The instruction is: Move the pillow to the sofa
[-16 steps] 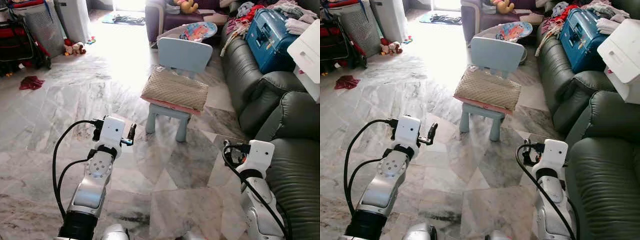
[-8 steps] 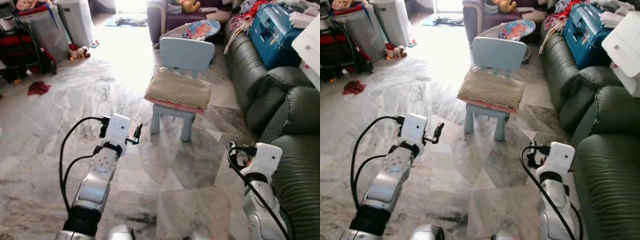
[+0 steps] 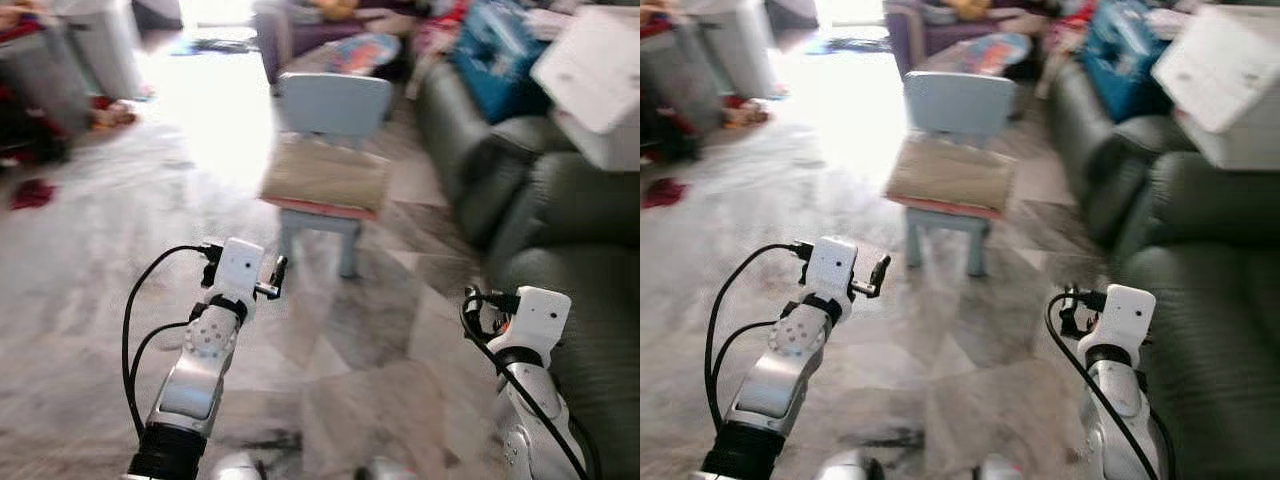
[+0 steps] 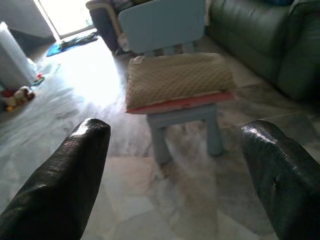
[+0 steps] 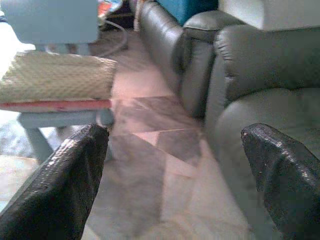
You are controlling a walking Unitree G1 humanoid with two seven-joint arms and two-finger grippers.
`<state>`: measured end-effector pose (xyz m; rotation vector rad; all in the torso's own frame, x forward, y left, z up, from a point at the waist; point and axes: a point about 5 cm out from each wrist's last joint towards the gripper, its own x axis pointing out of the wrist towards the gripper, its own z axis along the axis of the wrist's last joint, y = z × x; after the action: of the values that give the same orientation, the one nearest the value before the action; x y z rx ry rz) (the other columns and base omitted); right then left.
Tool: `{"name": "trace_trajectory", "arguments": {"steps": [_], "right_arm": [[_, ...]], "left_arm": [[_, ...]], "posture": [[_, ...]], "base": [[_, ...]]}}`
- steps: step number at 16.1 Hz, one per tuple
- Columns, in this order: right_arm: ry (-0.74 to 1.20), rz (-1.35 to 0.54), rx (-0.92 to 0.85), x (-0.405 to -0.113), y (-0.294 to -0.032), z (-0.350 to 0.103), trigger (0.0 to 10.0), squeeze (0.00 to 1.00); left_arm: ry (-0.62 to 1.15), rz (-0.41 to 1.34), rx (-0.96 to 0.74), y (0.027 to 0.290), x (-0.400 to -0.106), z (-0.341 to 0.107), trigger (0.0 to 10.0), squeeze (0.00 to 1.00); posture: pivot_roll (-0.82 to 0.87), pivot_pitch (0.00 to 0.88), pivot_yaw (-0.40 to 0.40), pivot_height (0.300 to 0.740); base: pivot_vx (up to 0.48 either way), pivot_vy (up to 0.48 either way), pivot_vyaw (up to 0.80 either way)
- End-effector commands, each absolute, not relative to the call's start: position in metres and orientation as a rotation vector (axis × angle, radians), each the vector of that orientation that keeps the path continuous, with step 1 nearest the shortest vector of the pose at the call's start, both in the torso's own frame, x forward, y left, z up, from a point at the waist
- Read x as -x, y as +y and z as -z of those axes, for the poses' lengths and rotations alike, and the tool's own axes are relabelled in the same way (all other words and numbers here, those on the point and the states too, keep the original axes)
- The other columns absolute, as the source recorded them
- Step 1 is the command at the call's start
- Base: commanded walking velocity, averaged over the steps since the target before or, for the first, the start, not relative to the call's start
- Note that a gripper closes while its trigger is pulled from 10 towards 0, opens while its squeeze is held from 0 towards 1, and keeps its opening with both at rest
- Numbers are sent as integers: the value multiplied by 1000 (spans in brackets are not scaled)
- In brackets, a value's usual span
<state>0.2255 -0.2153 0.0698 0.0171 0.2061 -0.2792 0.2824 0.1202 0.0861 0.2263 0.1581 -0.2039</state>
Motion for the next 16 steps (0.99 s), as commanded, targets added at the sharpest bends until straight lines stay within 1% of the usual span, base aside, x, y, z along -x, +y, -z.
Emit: {"name": "trace_trajectory", "arguments": {"steps": [1, 3, 6, 10, 12, 14, 16], "right_arm": [[177, 257, -15, -230, -213, -79, 10000, 0], [167, 206, -55, -236, -211, -84, 10000, 0], [161, 156, -18, -238, -207, -85, 10000, 0], [151, 120, -24, -244, -196, -84, 10000, 0], [155, 126, -27, -239, -197, -83, 10000, 0], [166, 137, -25, -234, -201, -79, 10000, 0], [168, 144, -28, -235, -201, -78, 10000, 0]], "left_arm": [[147, 175, -221, 125, -283, -91, 10000, 0], [143, 140, -196, 132, -283, -94, 10000, 0], [146, 110, -175, 139, -278, -95, 10000, 0], [187, 52, -186, 157, -267, -86, 10000, 0], [205, 35, -191, 163, -262, -84, 10000, 0], [213, 40, -188, 162, -259, -83, 10000, 0], [213, 46, -185, 161, -259, -84, 10000, 0]], "posture": [[-61, 0, -1, 740], [-53, 0, -19, 740], [-29, 0, -32, 740], [-22, 0, -25, 740], [-26, 0, -25, 740], [-18, 0, -25, 740], [-18, 0, -24, 740]], "base": [[0, 0, 0], [0, 0, 0], [0, 0, 0], [272, 0, 0], [311, 0, 0], [328, 0, 0], [336, 0, 0]]}}
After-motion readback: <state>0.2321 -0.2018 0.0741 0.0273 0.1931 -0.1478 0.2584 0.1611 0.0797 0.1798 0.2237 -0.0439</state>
